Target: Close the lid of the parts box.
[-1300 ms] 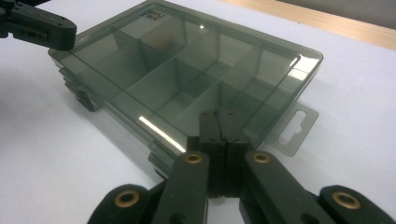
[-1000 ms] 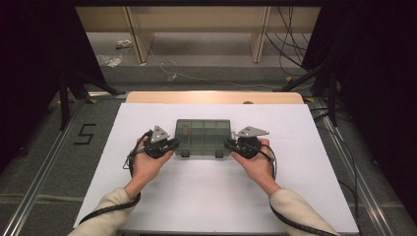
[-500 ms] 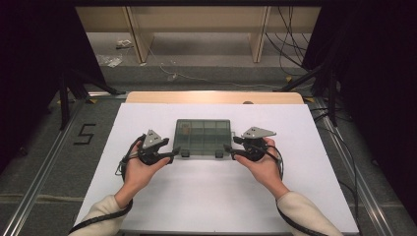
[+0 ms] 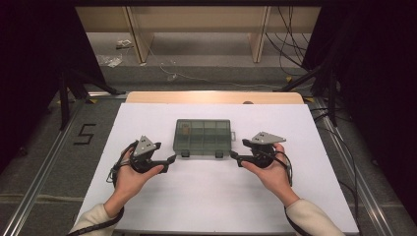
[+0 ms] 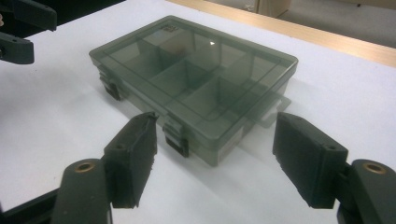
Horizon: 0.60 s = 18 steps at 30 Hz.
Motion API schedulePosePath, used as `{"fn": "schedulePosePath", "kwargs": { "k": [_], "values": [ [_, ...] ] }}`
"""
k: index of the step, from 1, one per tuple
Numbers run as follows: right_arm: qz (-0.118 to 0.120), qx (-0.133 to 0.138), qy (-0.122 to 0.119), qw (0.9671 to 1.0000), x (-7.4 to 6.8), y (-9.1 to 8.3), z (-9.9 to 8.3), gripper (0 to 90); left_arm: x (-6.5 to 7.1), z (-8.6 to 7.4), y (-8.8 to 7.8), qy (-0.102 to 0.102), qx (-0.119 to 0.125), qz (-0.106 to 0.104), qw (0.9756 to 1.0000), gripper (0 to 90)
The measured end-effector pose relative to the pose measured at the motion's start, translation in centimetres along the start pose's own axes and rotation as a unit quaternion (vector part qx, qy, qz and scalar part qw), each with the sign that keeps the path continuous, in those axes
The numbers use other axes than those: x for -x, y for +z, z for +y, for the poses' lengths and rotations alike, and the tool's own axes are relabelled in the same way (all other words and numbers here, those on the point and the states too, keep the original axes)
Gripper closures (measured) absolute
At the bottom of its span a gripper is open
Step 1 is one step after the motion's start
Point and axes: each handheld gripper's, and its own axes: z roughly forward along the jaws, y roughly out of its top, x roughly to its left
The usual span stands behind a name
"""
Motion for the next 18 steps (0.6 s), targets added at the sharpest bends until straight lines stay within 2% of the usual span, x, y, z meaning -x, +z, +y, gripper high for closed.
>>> {"fn": "schedulePosePath", "kwargs": {
  "k": [8, 11, 18],
  "values": [
    [-0.002, 0.006, 0.009, 0.9999, 0.4, -1.8, -1.1, 26.6, 0.0, -0.4, -0.7, 0.004, -0.001, -0.002, 1.0, 14.7],
    [-0.004, 0.005, 0.011, 0.9999, 0.6, -2.4, -1.5, 25.2, 0.1, -0.5, -0.9, 0.008, -0.003, 0.001, 1.0, 8.3],
    [-0.008, 0.004, 0.017, 0.9998, 0.9, -3.4, -2.4, 24.0, -0.2, -0.7, -1.3, 0.008, -0.006, 0.011, 0.9999, 1.5]
  ]
}}
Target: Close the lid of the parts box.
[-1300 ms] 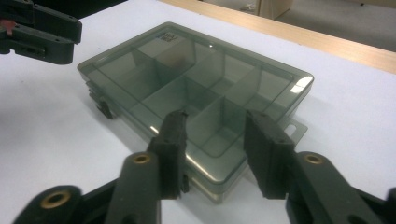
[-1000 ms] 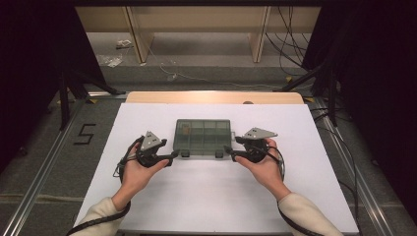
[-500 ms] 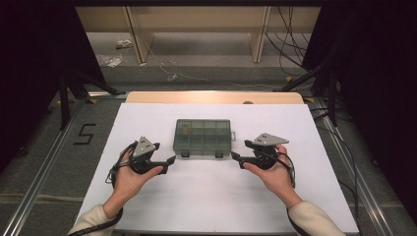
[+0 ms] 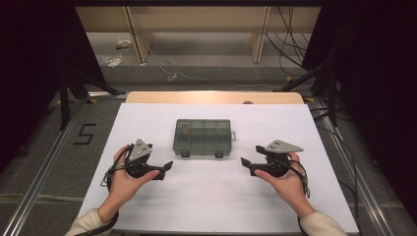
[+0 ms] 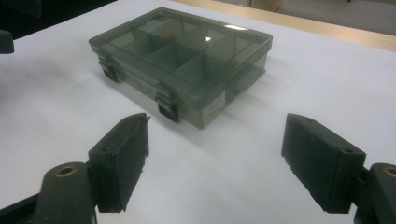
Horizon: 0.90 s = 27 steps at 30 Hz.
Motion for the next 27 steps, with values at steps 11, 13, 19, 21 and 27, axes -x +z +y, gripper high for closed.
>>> {"fn": "schedulePosePath", "kwargs": {
  "k": [11, 13, 19, 21, 27],
  "values": [
    [-0.008, 0.004, 0.004, 1.0, 0.3, -1.2, -0.8, 23.2, -0.3, -0.6, -0.4, -0.001, -0.011, 0.005, 0.9999, 0.0],
    [-0.008, 0.004, 0.005, 0.9999, 0.4, -1.5, -0.9, 23.0, -0.3, -0.7, -0.5, -0.001, -0.012, 0.006, 0.9999, 0.0],
    [-0.011, 0.007, 0.007, 0.9999, 0.6, -2.2, -1.3, 23.0, -0.4, -1.0, -0.7, -0.002, -0.014, 0.005, 0.9999, 0.3],
    [-0.012, 0.008, 0.009, 0.9999, 0.6, -2.4, -1.5, 22.9, -0.4, -1.1, -0.8, -0.001, -0.014, 0.005, 0.9999, 0.5],
    [-0.01, 0.007, 0.007, 0.9999, 0.7, -2.9, -1.8, 21.9, -0.4, -1.3, -1.1, -0.003, -0.013, 0.006, 0.9999, 0.9]
  ]
}}
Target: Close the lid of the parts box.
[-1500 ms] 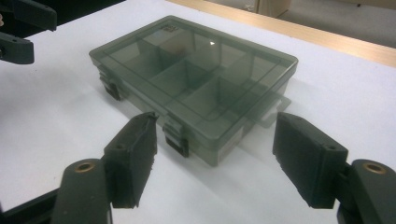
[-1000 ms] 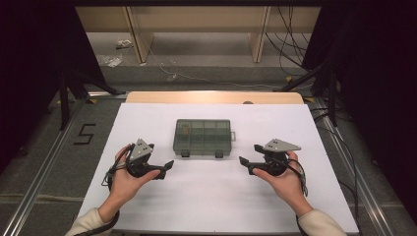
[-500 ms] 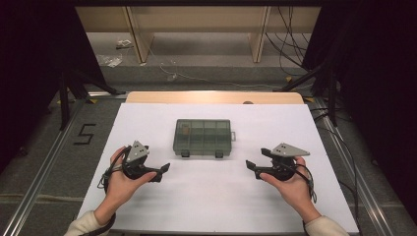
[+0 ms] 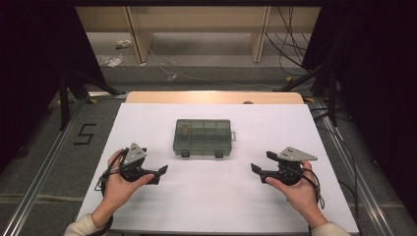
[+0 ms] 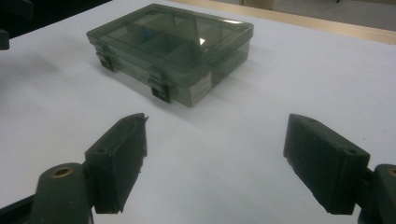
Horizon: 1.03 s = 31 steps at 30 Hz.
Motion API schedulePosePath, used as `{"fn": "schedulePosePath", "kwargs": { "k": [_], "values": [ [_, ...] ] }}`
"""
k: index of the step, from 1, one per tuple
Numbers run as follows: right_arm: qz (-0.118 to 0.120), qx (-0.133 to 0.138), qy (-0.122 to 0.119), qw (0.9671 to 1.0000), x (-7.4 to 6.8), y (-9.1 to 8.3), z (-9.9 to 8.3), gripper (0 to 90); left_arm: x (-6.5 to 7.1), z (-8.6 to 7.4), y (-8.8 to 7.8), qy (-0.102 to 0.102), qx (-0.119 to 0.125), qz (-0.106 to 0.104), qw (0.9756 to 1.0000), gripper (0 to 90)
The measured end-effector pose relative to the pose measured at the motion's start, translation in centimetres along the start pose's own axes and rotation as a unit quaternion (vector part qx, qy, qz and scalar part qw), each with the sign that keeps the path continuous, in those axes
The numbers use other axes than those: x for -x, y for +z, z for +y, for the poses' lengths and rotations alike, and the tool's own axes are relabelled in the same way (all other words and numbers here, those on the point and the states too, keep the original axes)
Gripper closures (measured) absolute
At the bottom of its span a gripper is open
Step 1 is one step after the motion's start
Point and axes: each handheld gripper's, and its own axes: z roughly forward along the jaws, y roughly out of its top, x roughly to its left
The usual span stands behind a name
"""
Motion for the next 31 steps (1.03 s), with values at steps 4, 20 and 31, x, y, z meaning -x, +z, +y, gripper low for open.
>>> {"fn": "schedulePosePath", "kwargs": {
  "k": [4, 20, 31],
  "values": [
    [-0.001, 0.001, 0.002, 1.0, 0.2, -0.5, -0.3, 21.8, 0.0, -0.2, -0.2, -0.001, -0.001, 0.0, 1.0, 1.2],
    [-0.013, 0.0, 0.013, 0.9998, 0.9, -2.2, -1.7, 21.8, -0.4, -0.9, -1.0, -0.007, -0.002, 0.005, 1.0, 1.6],
    [-0.014, 0.001, 0.009, 0.9999, 1.0, -2.4, -1.9, 21.7, -0.5, -0.9, -1.0, -0.008, -0.001, 0.009, 0.9999, 1.7]
  ]
}}
